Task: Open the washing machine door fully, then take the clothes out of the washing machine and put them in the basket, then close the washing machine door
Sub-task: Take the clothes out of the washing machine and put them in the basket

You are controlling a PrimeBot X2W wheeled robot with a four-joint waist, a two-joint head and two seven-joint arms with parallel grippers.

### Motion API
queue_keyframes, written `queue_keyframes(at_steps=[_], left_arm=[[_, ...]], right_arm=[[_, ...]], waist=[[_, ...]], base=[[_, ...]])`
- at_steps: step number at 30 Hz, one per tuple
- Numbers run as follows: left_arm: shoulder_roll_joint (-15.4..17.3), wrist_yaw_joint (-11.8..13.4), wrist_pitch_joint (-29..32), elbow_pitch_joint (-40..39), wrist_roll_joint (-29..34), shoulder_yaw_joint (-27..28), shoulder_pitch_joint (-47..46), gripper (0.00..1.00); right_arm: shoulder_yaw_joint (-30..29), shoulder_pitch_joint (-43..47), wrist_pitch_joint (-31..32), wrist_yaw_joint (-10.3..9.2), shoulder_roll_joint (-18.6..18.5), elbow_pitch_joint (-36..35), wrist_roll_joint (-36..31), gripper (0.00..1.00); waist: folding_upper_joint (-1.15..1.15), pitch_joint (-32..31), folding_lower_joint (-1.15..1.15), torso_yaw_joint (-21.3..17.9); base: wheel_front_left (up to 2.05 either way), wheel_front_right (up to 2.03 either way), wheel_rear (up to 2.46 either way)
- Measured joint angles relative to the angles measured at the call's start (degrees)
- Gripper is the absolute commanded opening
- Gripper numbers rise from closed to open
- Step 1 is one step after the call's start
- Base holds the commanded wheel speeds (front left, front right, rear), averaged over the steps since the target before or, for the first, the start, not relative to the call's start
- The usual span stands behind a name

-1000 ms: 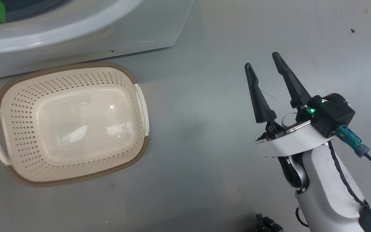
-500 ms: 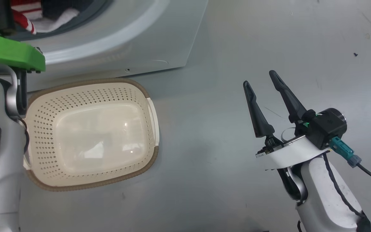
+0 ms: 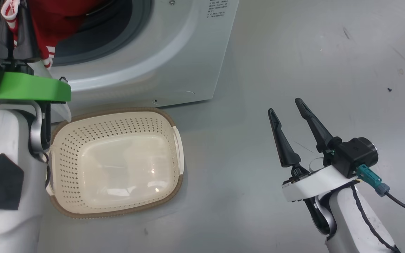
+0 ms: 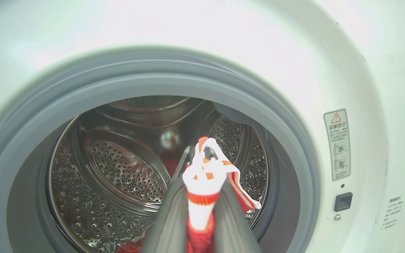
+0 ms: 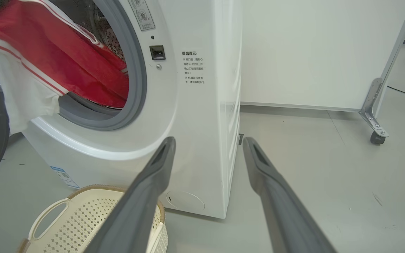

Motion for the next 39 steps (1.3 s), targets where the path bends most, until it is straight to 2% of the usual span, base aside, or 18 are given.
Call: queue_keyframes(at_steps=[18, 30, 39], left_arm=[[-0.98, 1.63, -0.45, -14.21, 1.94, 0.60, 7.78, 0.00], [-1.74, 2.30, -0.48, -19.74, 2.13, 1.08, 16.23, 0.00], [-2.29, 2.36, -0.44, -21.60, 2.10, 0.12, 23.03, 0.00]], right_arm=[[-0.53, 4.39, 0.00, 0.07, 0.01, 0.76, -0.25, 1.00], [-0.70, 7.77, 0.01, 0.37, 0.02, 1.48, -0.34, 1.00], [-0.42, 8.64, 0.01, 0.37, 0.02, 1.10, -0.81, 1.00]], waist=[[0.00, -8.11, 0.00, 2.22], [0.00, -12.92, 0.00, 3.59], [0.00, -13.84, 0.00, 4.63]], base=[[0.00, 0.00, 0.00], [0.00, 0.00, 0.00], [0.00, 0.00, 0.00]])
